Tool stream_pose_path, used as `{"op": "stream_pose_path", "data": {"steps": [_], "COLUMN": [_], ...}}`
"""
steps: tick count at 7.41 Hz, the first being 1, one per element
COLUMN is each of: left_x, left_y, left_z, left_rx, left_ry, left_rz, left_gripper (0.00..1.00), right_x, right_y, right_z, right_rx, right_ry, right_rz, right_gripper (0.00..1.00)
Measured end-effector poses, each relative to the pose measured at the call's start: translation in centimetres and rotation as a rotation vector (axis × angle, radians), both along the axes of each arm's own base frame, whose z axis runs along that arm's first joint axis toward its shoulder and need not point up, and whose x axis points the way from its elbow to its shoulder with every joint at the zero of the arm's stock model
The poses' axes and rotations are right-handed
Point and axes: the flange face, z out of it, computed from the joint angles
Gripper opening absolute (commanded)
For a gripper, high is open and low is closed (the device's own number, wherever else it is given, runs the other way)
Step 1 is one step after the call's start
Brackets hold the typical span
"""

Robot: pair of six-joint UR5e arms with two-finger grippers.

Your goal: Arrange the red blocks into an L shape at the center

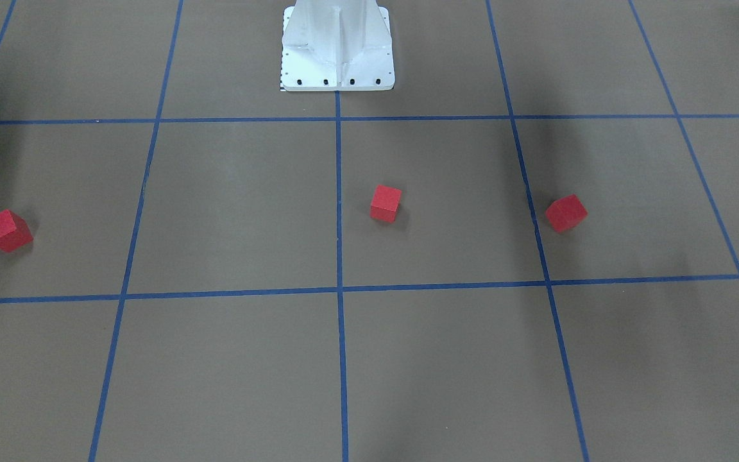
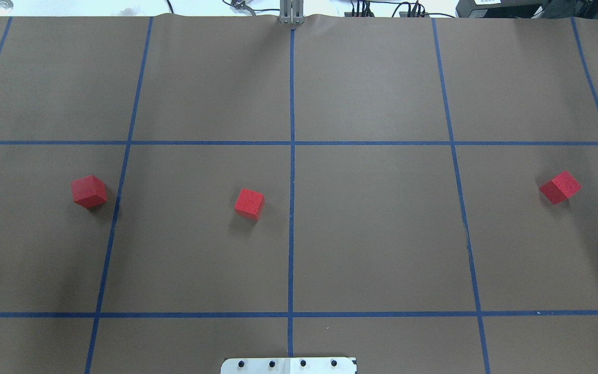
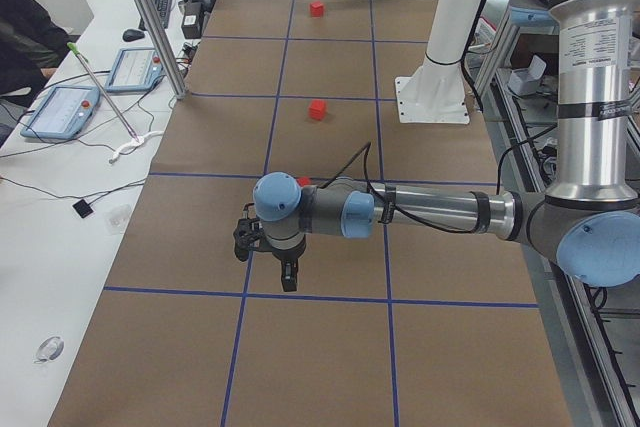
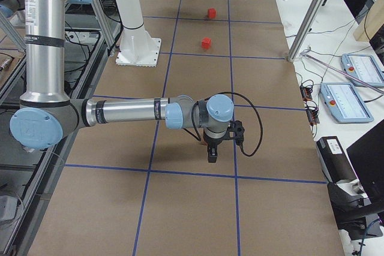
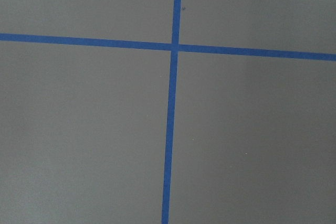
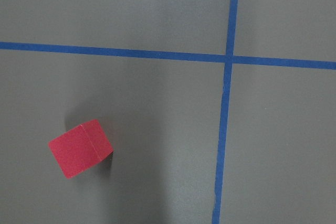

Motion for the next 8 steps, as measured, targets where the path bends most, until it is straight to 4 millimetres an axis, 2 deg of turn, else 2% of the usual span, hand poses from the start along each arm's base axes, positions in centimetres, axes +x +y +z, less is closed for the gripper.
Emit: {"op": "stream_pose_path", "data": {"steps": [1,4,8], "left_x": [0.0,0.0,0.2], "left_y": [-0.1,0.0,0.3], "left_z": [-0.4,-1.5,-1.9], "left_rx": [0.009,0.032,0.046], "left_ry": [-0.001,-0.001,0.005], "left_rz": [-0.001,-0.002,0.003], "left_gripper": [1.0,1.0,1.0], "right_x": [0.0,0.0,-0.2], "right_y": [0.1,-0.6,-0.2], "right_z": [0.3,-0.5,-0.5], "right_rx": [-0.005,0.008,0.034], "right_ry": [0.0,-0.001,-0.011], "right_rz": [0.0,0.006,0.004], "right_gripper": [1.0,1.0,1.0]}}
